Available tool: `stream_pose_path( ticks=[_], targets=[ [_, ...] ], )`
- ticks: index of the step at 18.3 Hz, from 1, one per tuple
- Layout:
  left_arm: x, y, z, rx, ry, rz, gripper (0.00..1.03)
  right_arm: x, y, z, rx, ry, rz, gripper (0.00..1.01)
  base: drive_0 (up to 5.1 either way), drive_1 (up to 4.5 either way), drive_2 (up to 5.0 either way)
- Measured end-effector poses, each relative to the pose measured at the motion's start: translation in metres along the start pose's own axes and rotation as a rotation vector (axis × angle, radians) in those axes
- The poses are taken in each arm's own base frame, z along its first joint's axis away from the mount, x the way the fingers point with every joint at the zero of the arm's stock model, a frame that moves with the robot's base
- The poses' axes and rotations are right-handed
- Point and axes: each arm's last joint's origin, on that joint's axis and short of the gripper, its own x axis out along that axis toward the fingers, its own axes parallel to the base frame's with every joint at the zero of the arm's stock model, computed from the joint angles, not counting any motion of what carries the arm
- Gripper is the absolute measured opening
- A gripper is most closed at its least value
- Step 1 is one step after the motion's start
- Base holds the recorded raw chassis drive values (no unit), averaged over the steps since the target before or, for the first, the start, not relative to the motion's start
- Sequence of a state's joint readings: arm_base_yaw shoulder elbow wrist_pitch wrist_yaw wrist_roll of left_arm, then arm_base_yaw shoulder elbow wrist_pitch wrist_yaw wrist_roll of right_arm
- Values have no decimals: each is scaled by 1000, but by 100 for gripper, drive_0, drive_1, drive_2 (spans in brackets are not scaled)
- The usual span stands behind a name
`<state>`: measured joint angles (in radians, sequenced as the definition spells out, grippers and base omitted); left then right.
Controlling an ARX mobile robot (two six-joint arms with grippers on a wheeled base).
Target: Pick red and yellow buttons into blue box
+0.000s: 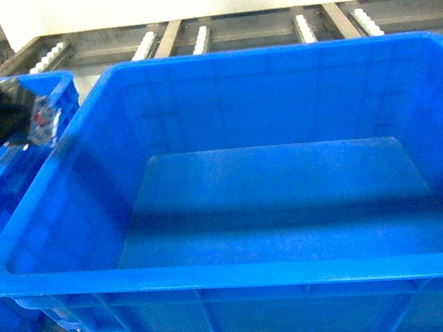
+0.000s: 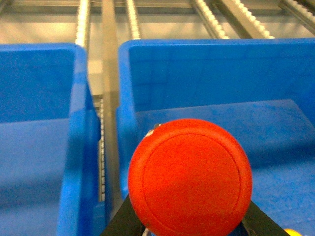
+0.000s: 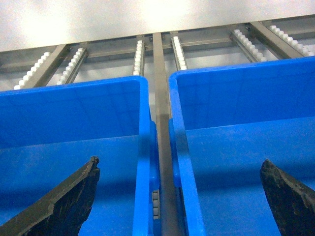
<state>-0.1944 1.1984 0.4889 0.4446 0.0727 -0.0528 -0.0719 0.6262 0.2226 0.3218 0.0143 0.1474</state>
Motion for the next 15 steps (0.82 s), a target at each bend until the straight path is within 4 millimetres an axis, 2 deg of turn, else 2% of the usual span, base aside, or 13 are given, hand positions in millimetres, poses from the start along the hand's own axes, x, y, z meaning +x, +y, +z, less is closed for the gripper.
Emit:
stream_pose_path(
  ticks=[1,3,5,7,8,10,11,13,15],
  targets=[
    [10,-4,6,14,22,-39,21,0,0,0,1,1,0,98,0,0,0],
    [51,-22,16,93,104,-156,21,0,0,0,2,0,0,98,0,0,0],
    [94,-38,11,181,234,-196,21,0,0,0,2,0,0,98,0,0,0],
    [131,-51,0,223,377,-238,21,0,0,0,2,0,0,98,0,0,0],
    [157,-60,-11,250,456,-237,23,0,0,0,2,0,0,98,0,0,0],
    [179,-69,-21,289,485,-237,45,0,0,0,2,0,-1,98,0,0,0],
    [182,-75,-17,300,459,-241,59,0,0,0,2,0,-1,98,0,0,0],
    [177,-80,4,303,350,-252,83,0,0,0,2,0,-1,98,0,0,0],
    [161,-74,20,293,261,-228,100,0,0,0,2,0,-1,98,0,0,0]
  ],
)
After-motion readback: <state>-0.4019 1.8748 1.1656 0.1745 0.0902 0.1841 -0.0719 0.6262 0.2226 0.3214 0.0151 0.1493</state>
